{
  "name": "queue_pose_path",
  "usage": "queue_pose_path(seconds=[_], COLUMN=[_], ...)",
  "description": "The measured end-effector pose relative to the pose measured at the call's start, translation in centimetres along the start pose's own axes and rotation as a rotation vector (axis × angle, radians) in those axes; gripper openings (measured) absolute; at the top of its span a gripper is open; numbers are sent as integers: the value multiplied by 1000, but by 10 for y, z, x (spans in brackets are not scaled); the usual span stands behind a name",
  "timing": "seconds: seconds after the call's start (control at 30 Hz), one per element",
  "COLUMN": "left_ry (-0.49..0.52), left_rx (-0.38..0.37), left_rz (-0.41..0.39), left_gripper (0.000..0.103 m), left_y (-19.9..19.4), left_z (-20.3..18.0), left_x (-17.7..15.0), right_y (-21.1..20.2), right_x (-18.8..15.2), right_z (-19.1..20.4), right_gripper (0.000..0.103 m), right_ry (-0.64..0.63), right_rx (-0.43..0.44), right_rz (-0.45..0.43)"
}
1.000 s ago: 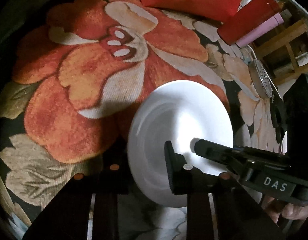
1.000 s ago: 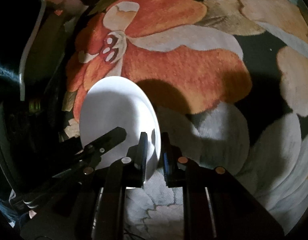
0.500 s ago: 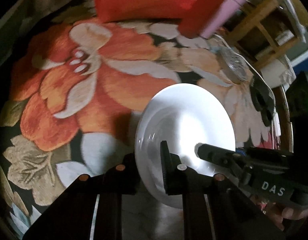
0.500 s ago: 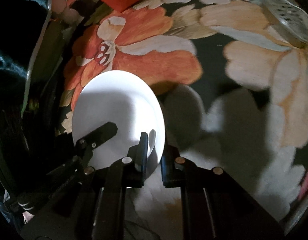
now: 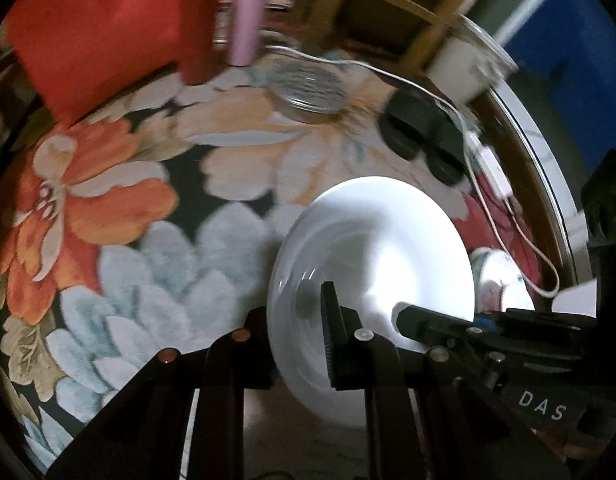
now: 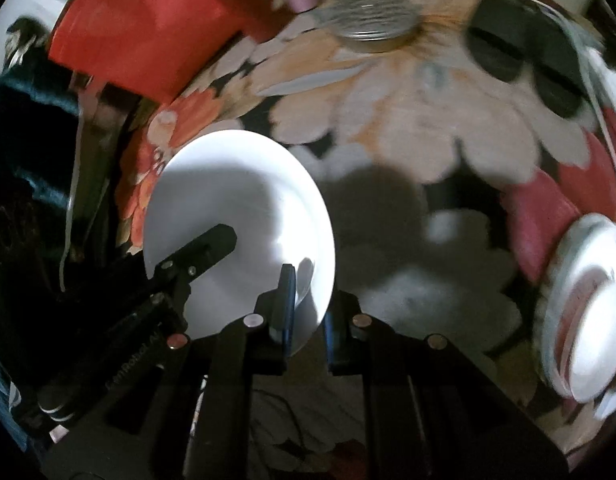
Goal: Organize plates and bowls
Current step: 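Carry the last white bowl with the left tool over the stack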
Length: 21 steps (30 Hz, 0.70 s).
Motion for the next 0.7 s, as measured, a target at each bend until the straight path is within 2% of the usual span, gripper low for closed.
queue_pose_path(seconds=[0.4,0.7], left_ry=[150,208], left_rx=[-72,-112], left_rz=[37,52], left_gripper=[16,16], left_y=[13,22], left_z=[-105,-152], left_x=[-18,-27], right_y=[-56,-78], right_x=[-30,-52], right_z=[-81,-120], right_gripper=[13,14], right_ry=[120,195], right_rx=[-50,-65], right_rz=[-91,-114])
Point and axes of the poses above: each gripper's, at about its wrist camera, not at the fingertips, and y roughly the way its jaws point, z to its left, x to its top, the point moved 1 cm from there along y, roughly the way its jaws point, and after that the axes turned 8 degrees about x, right-handed, at the moved point
